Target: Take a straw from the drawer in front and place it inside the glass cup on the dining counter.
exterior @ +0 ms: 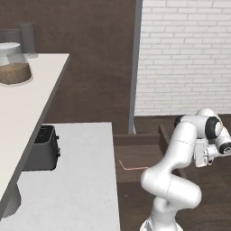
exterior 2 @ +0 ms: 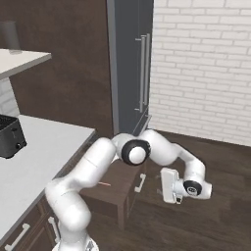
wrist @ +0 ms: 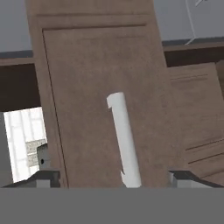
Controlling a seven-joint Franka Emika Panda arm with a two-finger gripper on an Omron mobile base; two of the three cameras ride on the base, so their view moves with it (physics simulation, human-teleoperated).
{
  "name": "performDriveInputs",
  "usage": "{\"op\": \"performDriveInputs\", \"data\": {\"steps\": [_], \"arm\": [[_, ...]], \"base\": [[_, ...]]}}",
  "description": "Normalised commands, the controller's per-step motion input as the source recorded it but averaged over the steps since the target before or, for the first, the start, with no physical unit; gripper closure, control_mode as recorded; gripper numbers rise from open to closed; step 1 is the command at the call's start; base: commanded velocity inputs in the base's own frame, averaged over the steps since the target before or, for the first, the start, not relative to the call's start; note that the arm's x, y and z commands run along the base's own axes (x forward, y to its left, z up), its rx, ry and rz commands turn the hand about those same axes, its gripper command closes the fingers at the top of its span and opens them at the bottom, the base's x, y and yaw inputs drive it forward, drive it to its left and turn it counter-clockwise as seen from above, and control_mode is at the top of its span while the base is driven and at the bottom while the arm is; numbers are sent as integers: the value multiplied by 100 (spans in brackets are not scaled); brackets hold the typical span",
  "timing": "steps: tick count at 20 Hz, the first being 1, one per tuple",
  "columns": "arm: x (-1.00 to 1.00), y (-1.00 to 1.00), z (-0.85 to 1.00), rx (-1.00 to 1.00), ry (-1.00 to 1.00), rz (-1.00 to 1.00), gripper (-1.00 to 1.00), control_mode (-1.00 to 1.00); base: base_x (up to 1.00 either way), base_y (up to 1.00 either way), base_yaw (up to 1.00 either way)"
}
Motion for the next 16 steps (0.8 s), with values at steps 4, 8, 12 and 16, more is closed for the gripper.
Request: {"op": "performDriveInputs", "data": {"steps": [4, 8, 12, 16], "arm": [[-36, -29, 99, -8, -15, -5, -100, -100], [-11, 8, 100, -17, -18, 0, -100, -100], [-12, 49, 100, -44, -16, 0, -100, -100], [-4, 82, 100, -62, -20, 0, -100, -100]], "base": [[0, 0, 0], [0, 0, 0], [0, 0, 0], [0, 0, 0]]}}
